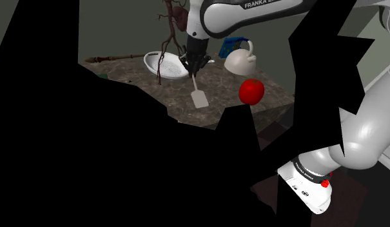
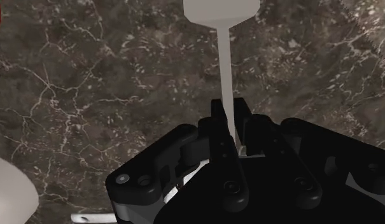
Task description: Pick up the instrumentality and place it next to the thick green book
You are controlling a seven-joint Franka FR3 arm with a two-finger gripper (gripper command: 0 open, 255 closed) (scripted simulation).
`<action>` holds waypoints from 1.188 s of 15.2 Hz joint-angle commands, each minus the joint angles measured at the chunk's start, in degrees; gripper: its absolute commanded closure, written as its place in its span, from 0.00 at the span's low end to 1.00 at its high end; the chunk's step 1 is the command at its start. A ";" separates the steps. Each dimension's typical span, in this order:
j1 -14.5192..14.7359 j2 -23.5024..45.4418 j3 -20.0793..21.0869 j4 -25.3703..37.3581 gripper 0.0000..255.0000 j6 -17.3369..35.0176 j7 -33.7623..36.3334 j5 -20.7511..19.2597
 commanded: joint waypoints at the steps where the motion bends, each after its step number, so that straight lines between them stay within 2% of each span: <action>1: 1.48 1.43 1.29 1.64 1.00 -0.39 3.04 -0.54; 11: 9.39 10.20 6.33 12.93 1.00 -4.08 16.71 -4.16; 18: 9.44 11.53 6.12 9.25 1.00 0.85 17.34 -4.83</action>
